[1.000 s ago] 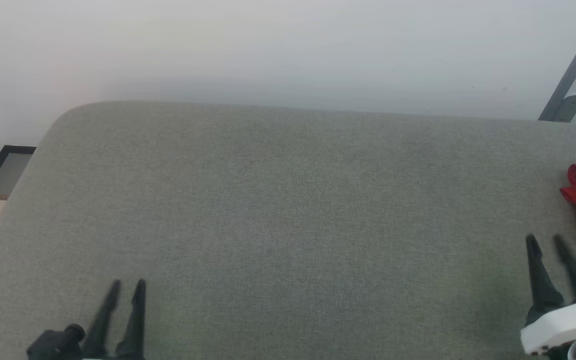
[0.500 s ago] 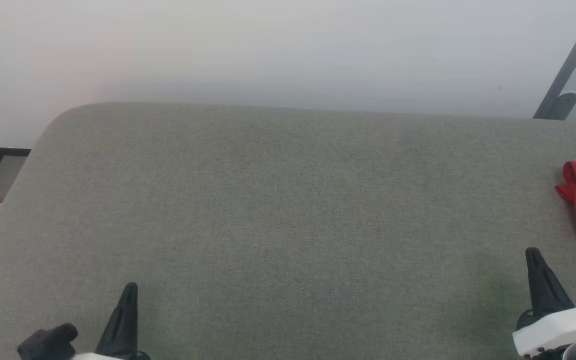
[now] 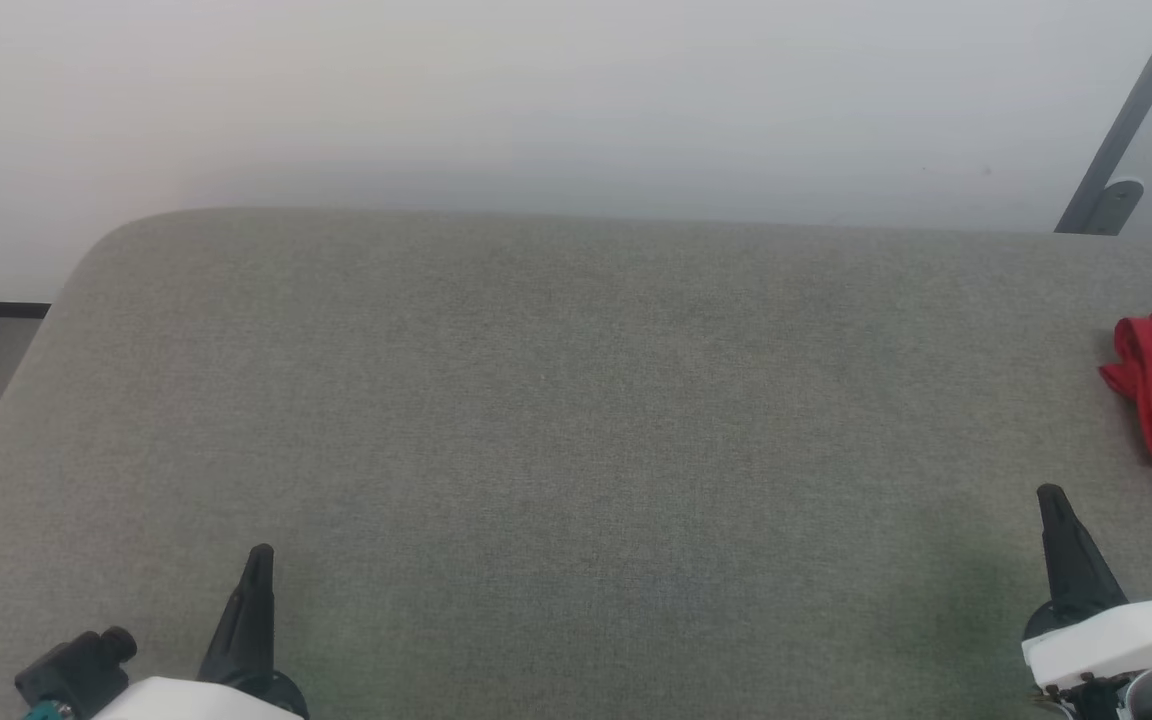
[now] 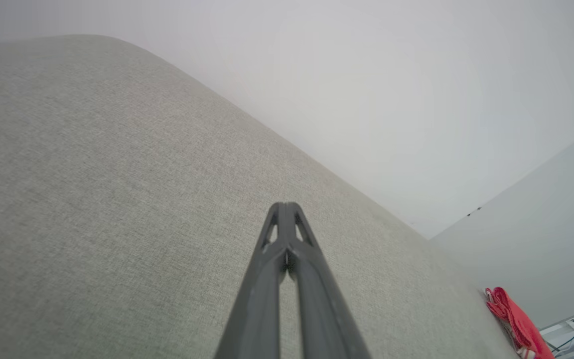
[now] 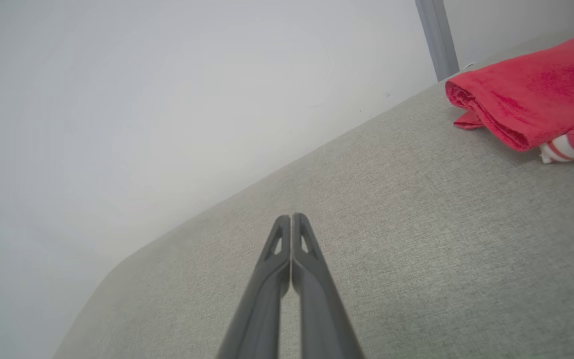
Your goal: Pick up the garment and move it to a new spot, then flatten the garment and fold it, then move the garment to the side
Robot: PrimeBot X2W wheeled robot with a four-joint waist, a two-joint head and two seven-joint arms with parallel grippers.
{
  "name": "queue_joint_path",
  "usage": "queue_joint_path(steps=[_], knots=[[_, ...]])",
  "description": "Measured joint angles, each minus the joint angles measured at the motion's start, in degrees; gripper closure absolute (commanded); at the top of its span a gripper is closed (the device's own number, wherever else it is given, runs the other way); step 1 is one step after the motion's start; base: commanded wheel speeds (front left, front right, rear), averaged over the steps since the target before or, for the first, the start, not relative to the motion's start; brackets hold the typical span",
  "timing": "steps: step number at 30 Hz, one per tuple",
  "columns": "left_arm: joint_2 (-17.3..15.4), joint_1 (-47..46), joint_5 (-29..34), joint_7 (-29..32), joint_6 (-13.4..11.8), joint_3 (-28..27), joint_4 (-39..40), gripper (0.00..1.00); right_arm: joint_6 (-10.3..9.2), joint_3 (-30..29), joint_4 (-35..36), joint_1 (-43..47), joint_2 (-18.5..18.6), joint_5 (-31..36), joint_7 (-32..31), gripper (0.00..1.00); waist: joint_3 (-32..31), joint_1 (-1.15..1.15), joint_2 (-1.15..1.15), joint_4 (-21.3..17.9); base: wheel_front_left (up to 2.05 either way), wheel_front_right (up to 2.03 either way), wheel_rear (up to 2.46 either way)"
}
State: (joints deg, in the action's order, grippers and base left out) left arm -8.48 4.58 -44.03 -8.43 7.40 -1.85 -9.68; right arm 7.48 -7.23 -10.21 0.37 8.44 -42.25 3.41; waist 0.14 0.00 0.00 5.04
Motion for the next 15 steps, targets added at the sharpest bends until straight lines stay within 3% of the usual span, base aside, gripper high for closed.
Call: queue_joint_path(steps=[15], knots=[[1.01, -2.05, -10.60, 2.91, 0.00, -0.62, -0.92, 1.00, 0.00, 0.13, -0.81, -1.36, -1.13, -10.80, -2.20, 1.00, 0.00, 0.00, 0.00, -0.76, 0.00, 0.00, 0.00]])
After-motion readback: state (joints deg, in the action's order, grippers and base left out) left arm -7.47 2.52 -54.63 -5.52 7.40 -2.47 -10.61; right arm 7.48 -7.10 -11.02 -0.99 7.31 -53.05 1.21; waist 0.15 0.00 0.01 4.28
